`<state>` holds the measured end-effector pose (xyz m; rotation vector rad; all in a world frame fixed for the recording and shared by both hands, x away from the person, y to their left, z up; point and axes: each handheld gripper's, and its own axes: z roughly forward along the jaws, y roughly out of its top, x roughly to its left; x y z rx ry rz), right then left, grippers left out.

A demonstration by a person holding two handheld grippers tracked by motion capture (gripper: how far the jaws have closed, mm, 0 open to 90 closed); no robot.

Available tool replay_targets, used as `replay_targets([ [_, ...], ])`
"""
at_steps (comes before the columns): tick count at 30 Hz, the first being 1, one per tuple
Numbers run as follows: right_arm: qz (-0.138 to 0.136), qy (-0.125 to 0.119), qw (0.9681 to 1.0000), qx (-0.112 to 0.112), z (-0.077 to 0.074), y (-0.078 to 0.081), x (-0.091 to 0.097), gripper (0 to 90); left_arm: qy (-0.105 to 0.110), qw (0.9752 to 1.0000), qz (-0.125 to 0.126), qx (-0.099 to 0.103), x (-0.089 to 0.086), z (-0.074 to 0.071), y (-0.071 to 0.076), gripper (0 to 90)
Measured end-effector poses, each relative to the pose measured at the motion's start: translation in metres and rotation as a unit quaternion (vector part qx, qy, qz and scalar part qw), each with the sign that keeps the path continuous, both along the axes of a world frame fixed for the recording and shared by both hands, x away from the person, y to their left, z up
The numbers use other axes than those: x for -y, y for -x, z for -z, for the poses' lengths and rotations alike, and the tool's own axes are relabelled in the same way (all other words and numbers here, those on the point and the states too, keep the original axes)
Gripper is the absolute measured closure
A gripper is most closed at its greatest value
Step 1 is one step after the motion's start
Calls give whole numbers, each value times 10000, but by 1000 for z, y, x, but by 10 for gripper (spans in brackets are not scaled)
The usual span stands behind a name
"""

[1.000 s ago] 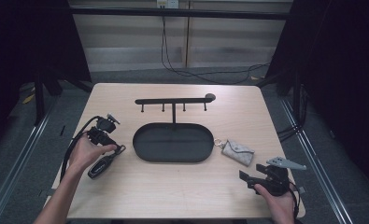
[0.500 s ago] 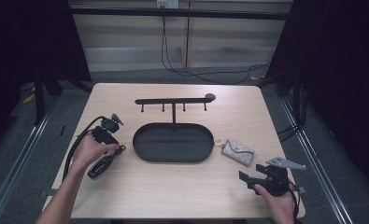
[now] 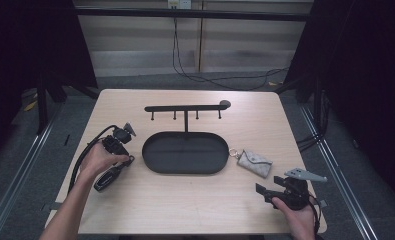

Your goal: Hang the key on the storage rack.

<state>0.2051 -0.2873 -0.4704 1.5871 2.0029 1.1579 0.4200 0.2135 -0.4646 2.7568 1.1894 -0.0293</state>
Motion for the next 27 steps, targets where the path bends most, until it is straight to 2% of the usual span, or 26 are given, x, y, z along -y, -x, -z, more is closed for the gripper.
replay_targets([
  [1,-1,4,10000,-7,0,0,0,189,-14,10000,-60,-12,0,1,0,636],
  [7,-25,21,10000,-3,0,0,-1,189,-36,10000,-20,21,1,2,-1,639],
  [8,-27,30,10000,-9,0,0,-1,189,-144,9999,54,16,3,2,-1,643],
  [9,-27,30,10000,-9,0,0,-1,189,-144,9999,54,16,3,2,-1,643],
  [12,-35,33,10000,-4,0,0,-1,190,-347,9993,127,-28,10,2,-2,643],
  [14,-48,27,10000,4,0,0,-1,189,-378,9992,127,-97,11,2,-4,646],
  [15,-52,26,10000,4,0,0,-1,189,-415,9988,251,-120,11,2,-6,647],
  [16,-51,21,10000,-6,-1,1,-1,189,-391,9990,110,-192,12,2,-4,654],
  [20,-79,35,10000,4,0,1,-1,189,-487,9985,163,-168,16,2,-3,700],
  [22,-90,46,9999,-9,0,0,-2,189,-540,9982,121,-220,18,2,-5,704],
  [23,-98,58,9999,-7,0,0,-2,189,-613,9976,78,-310,20,2,-7,705],
  [27,-106,62,9999,-10,-1,1,-2,190,-585,9978,13,-323,19,2,-7,708],
])
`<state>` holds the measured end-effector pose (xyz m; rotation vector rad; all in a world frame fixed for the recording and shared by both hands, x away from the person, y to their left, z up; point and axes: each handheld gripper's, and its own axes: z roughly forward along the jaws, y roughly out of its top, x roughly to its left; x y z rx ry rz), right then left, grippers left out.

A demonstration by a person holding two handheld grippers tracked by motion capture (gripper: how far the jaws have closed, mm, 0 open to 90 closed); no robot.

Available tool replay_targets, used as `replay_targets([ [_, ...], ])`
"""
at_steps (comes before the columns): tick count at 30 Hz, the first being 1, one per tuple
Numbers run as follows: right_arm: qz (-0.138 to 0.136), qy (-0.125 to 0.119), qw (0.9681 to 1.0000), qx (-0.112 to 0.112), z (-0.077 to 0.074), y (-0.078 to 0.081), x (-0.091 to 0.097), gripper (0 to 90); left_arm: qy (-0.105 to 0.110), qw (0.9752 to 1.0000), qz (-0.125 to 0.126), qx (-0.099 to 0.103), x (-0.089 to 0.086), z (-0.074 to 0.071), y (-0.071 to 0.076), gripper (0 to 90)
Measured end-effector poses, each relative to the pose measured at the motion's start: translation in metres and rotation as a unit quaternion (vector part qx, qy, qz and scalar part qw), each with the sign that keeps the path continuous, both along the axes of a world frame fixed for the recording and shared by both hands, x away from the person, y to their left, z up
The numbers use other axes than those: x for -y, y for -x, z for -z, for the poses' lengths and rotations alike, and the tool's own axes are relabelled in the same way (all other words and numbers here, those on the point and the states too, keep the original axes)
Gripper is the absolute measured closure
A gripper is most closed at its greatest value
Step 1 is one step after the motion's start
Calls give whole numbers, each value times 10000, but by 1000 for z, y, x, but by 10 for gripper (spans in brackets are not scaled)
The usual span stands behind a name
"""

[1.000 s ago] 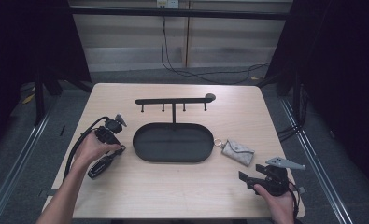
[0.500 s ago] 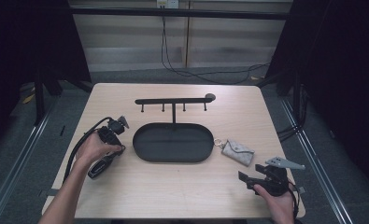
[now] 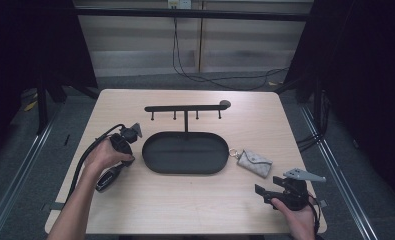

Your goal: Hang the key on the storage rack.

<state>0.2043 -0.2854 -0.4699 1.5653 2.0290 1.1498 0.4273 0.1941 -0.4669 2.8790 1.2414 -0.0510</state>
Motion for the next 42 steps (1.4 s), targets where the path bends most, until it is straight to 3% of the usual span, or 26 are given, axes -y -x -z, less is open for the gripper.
replay_targets([
  [6,32,-23,10000,-27,0,-1,0,189,1,10000,19,6,0,0,0,710],
  [12,67,-21,10000,-7,0,-1,0,190,233,9997,-66,53,-7,-1,-1,710],
  [17,77,-24,10000,-1,0,-1,1,190,265,9996,-82,0,-8,-3,0,710],
  [31,88,-21,10000,-29,1,-1,1,190,570,9982,-66,164,-16,-32,8,710],
  [36,82,-22,10000,-14,0,-1,0,190,755,9965,-113,345,-22,-47,12,710],
  [42,84,-28,10000,-1,0,-1,0,190,806,9961,-82,342,-26,-62,14,710],
])
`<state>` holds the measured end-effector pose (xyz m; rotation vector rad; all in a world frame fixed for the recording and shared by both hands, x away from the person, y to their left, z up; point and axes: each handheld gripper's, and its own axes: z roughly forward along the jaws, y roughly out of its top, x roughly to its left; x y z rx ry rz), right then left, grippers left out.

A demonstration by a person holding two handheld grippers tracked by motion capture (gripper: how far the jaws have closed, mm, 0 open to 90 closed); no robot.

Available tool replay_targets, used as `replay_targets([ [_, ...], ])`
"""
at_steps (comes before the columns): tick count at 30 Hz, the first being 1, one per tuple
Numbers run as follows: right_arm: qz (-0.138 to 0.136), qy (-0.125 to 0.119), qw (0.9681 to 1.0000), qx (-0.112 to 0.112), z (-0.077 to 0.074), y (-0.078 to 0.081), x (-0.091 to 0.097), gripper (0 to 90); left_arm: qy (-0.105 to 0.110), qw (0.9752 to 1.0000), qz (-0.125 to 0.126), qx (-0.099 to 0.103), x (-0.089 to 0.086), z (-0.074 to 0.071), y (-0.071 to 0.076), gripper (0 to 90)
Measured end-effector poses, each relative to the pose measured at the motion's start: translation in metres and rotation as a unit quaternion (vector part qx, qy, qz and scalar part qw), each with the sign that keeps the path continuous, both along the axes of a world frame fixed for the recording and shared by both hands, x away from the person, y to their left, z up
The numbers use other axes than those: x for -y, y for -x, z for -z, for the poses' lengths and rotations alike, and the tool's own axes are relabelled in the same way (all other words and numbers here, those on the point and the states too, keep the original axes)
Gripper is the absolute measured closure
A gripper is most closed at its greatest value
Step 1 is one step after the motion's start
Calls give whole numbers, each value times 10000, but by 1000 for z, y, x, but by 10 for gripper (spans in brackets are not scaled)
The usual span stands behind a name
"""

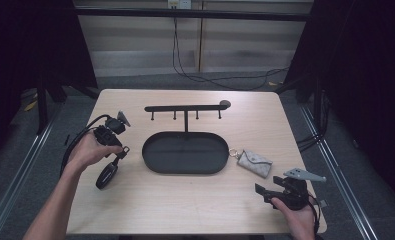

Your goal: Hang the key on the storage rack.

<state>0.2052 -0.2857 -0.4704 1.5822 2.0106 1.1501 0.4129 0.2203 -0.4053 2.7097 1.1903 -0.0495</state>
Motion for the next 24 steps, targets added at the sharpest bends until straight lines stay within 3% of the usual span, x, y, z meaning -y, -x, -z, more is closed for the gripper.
replay_targets([
  [10,41,0,10000,12,0,0,1,190,7,9998,154,161,-10,-27,8,709],
  [13,46,-7,10000,10,0,0,1,190,227,9993,109,261,-14,-37,9,709],
  [24,55,-12,10000,11,0,1,1,190,297,9988,-92,375,-19,-51,11,709],
])
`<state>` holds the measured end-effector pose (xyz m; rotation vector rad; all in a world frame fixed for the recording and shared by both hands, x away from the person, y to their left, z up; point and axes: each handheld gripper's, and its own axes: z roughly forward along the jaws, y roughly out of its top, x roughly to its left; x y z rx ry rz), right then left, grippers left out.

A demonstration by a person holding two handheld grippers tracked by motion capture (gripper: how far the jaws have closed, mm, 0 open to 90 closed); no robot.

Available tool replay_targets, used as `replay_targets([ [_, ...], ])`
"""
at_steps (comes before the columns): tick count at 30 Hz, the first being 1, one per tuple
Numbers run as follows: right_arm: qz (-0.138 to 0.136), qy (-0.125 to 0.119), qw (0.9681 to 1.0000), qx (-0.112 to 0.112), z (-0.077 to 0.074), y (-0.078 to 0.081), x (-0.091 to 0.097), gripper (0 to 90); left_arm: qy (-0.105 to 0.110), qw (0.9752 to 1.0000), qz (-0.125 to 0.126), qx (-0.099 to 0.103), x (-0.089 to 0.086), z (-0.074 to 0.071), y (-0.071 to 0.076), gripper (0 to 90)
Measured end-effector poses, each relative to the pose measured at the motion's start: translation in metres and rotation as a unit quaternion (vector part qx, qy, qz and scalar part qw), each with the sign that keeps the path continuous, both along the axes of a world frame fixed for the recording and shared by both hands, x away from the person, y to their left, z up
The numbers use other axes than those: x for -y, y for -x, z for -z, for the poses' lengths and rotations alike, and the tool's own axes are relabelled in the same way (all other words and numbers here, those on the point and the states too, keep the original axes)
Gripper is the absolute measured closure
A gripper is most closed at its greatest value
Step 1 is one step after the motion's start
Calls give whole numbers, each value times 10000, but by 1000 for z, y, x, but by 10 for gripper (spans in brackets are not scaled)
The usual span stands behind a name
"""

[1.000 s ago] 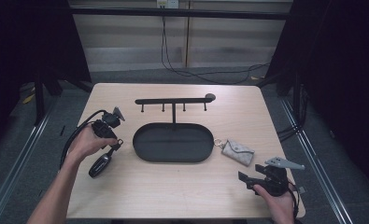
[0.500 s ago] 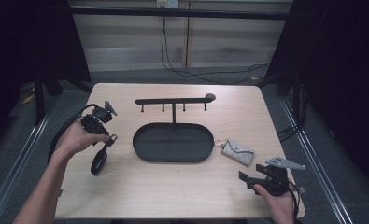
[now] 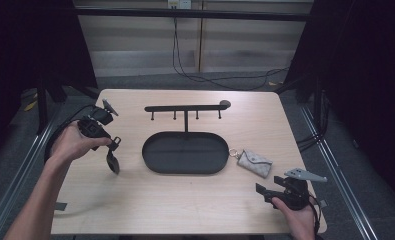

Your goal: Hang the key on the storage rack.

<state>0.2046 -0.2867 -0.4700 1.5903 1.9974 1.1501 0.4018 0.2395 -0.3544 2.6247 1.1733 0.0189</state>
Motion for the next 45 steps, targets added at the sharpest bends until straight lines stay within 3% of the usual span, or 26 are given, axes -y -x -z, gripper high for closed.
replay_targets([
  [15,18,-2,10000,0,0,0,0,189,-55,9998,-133,100,-2,-21,3,709],
  [20,28,7,10000,0,0,0,0,179,-149,9997,-176,-21,-2,-27,2,708],
  [40,21,-9,10000,-21,0,0,1,170,-465,9988,-101,-113,18,-49,4,708],
  [45,15,2,10000,-45,0,0,1,170,-414,9989,-33,-207,26,-51,5,708],
])
